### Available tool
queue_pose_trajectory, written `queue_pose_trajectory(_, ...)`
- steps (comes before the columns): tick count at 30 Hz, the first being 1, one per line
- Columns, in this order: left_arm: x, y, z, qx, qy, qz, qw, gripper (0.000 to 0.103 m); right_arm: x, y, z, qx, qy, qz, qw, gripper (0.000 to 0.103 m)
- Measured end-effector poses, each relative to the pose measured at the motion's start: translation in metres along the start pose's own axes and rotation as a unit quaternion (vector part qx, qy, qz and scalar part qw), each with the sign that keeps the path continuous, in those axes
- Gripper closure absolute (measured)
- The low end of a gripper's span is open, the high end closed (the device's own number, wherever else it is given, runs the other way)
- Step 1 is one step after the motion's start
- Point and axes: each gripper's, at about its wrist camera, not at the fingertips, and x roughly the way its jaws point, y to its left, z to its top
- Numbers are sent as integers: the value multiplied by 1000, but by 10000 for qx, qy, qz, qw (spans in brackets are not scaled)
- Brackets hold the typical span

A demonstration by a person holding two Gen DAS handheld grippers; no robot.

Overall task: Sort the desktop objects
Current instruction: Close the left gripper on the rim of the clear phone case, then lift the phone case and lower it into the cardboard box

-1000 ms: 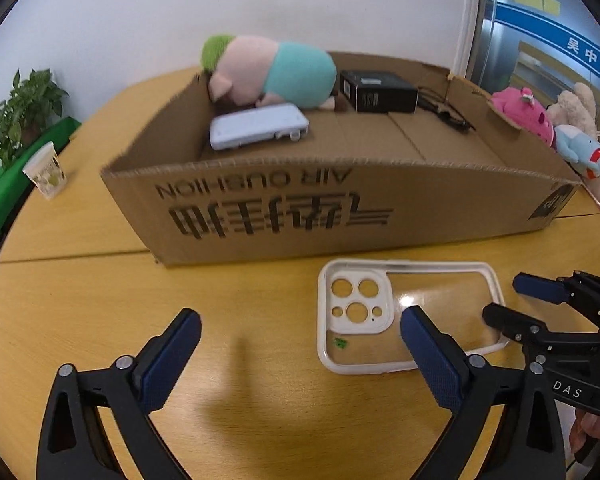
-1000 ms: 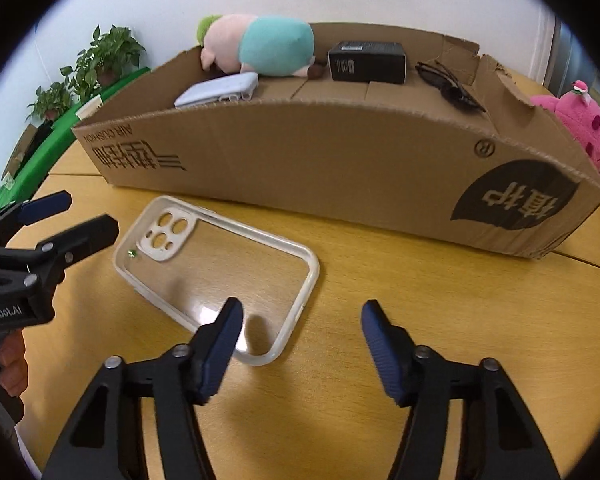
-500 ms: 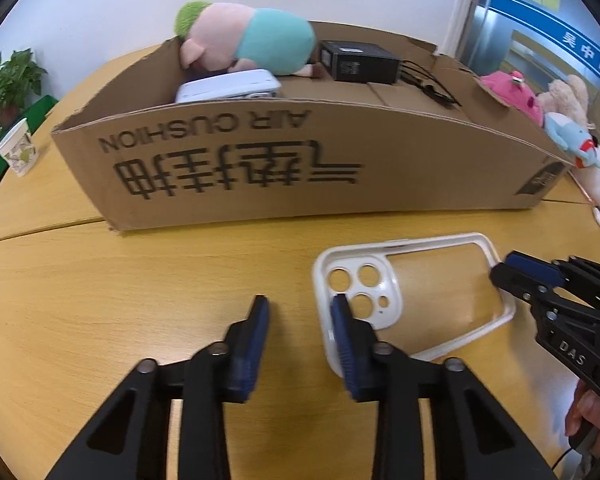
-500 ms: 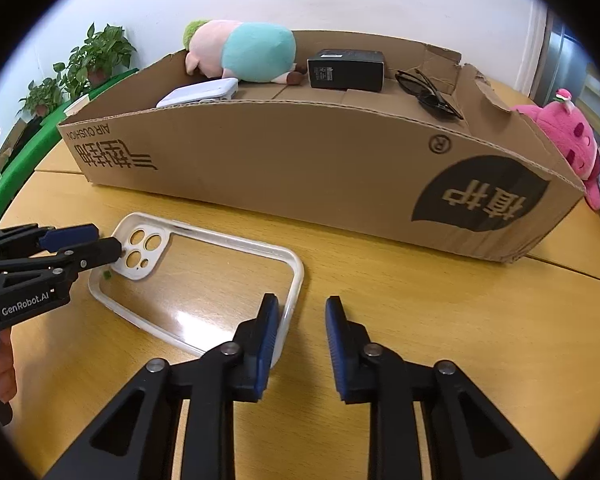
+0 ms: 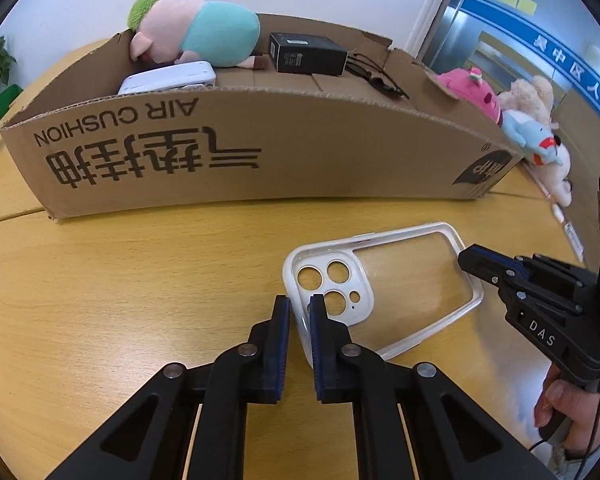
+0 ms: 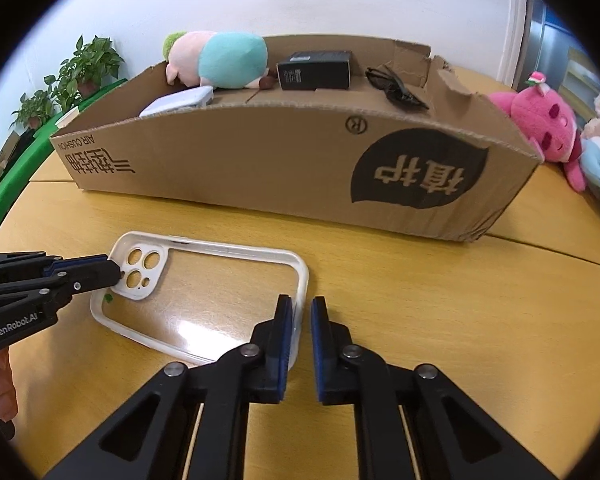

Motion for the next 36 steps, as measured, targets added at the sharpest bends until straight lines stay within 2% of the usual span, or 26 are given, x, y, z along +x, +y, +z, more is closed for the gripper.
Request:
queue_pose_trajectory(6,-16,-4,7,-5,-197,-75,9998,96,-8,-6,1,120,-69,109,9998,97)
queue_pose_trajectory(9,-37,-8,15,82,-465,-27,9989,96,-20,-4,5,148,-284,167,9993,97)
queue_pose_trajectory(13,-80,-28,38,447,-1093,114,9929,96,-55,-2,24,77,-752,176,9970,97)
queue_pose_trajectory(16,-107,-43,63,655,-1489,68,9866,96,-84,-6,42,99,-1156,129,9932,97)
queue_pose_trajectory(21,-133,-67,103,985,-1870,-122,9773,97,-138,-19,75,89,-1865,-186,9822,97)
queue_pose_trajectory(24,-148,-74,124,1096,-2067,-236,9720,97,-161,-28,96,91,-2148,-294,9762,97)
queue_pose_trajectory(27,-165,-72,138,1103,-2270,-136,9675,97,-173,-25,118,-10,-2350,-331,9714,97)
queue_pose_trajectory(31,-195,-55,150,906,-2637,5,9603,97,-184,-2,141,-314,-2595,-296,9648,96)
queue_pose_trajectory(36,-219,-26,162,733,-2837,275,9557,97,-174,25,172,-433,-2640,140,9635,96)
